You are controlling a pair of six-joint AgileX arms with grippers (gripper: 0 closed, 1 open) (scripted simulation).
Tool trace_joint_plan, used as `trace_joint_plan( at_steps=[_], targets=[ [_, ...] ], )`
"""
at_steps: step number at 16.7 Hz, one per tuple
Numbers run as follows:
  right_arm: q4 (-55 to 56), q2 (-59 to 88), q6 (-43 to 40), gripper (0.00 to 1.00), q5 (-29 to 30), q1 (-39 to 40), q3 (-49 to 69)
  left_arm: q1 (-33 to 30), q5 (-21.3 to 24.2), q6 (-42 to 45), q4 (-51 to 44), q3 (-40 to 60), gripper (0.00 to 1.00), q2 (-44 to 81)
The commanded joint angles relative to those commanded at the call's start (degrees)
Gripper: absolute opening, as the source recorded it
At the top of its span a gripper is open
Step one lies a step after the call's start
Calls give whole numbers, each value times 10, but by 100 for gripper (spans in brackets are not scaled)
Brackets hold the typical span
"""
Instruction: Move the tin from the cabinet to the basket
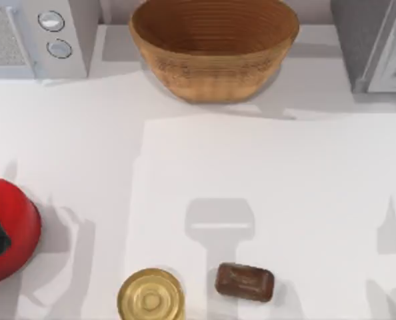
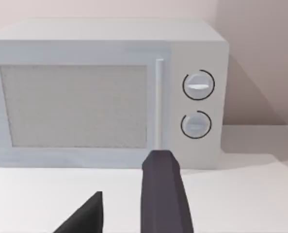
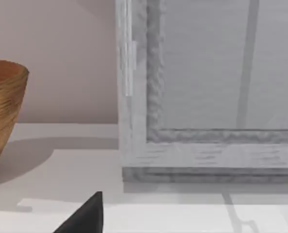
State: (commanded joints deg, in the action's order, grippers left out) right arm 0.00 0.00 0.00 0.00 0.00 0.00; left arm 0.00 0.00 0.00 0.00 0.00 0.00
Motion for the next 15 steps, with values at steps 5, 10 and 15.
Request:
trace_joint_plan(
  at_steps=[5,10,15],
  targets=[
    [-7,27,2,100,1,7,35,0,0,0,0,0,100,0],
    [-47,156,3,100,20,26,208,0,0,0,0,0,100,0],
    [-104,337,6,100,47,50,447,0,0,0,0,0,100,0]
  ],
)
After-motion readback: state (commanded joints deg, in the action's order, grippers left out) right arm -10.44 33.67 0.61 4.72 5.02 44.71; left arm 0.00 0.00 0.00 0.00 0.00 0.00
